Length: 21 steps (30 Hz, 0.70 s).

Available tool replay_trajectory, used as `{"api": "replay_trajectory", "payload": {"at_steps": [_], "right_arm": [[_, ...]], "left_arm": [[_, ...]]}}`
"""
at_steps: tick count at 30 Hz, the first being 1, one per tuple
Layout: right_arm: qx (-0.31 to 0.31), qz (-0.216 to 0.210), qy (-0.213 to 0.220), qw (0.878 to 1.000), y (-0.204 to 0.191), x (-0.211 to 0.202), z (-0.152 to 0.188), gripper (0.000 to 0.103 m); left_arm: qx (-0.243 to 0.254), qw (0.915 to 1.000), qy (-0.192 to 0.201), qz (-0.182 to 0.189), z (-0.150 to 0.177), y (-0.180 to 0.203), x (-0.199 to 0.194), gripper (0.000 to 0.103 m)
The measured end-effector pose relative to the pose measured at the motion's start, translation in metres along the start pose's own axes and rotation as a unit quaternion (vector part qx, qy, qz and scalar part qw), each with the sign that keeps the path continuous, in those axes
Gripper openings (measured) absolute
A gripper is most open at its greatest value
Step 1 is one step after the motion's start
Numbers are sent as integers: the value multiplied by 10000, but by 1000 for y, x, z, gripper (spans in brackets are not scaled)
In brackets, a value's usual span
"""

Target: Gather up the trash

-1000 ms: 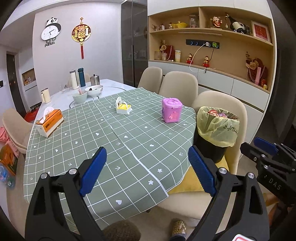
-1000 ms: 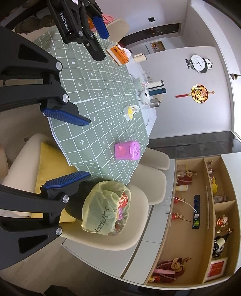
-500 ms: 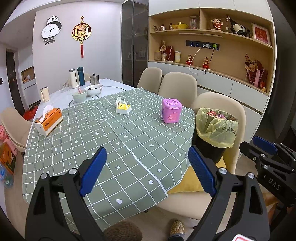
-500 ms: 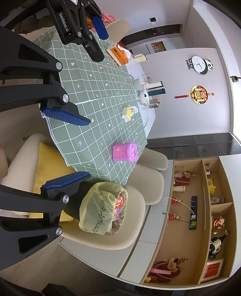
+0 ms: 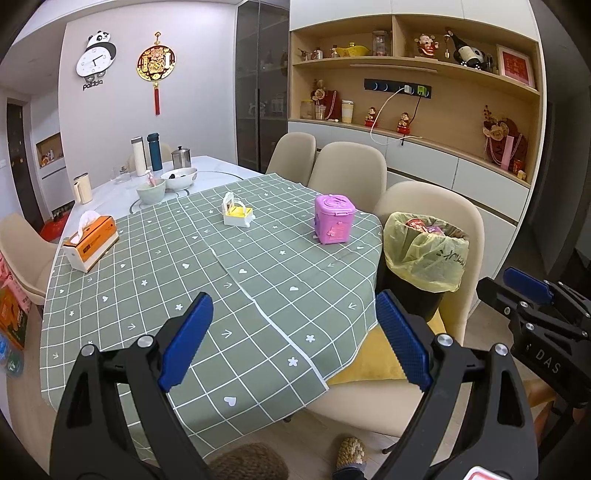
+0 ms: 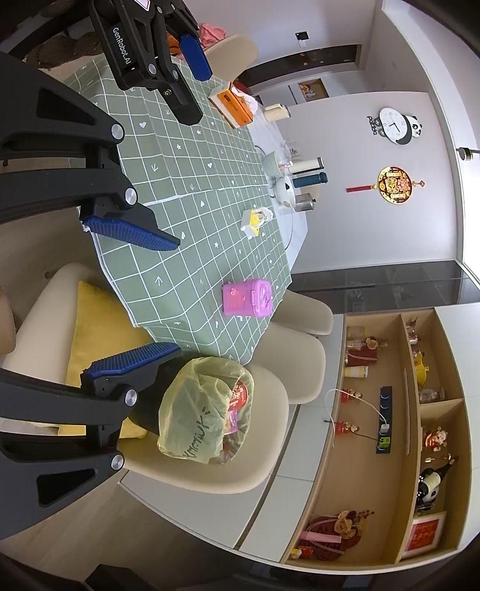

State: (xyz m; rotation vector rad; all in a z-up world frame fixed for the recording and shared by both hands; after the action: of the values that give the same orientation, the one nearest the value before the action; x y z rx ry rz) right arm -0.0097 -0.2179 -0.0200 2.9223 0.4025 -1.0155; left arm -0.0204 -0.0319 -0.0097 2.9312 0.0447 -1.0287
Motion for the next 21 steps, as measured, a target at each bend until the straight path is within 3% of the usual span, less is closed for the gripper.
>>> {"api": "replay_trajectory", "payload": {"at_steps": [21], "right_arm": [[31,72,-3,10000,6,2,0,49]], "left_arm": [[38,9999,-63,100,-1,3,7,85]]}}
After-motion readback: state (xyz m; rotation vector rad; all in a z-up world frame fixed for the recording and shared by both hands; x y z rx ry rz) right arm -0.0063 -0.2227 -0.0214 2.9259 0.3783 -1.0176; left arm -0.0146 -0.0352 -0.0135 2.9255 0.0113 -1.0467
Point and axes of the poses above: each gripper's, at about its wrist camera, not at the fingertips, and x roughly the way its jaws point, y to its right, z to its underside, the point moved 8 cm from there along x, roughly the way its jaws point, and after that the axes turned 6 degrees about -y, right-handed, at the moved point
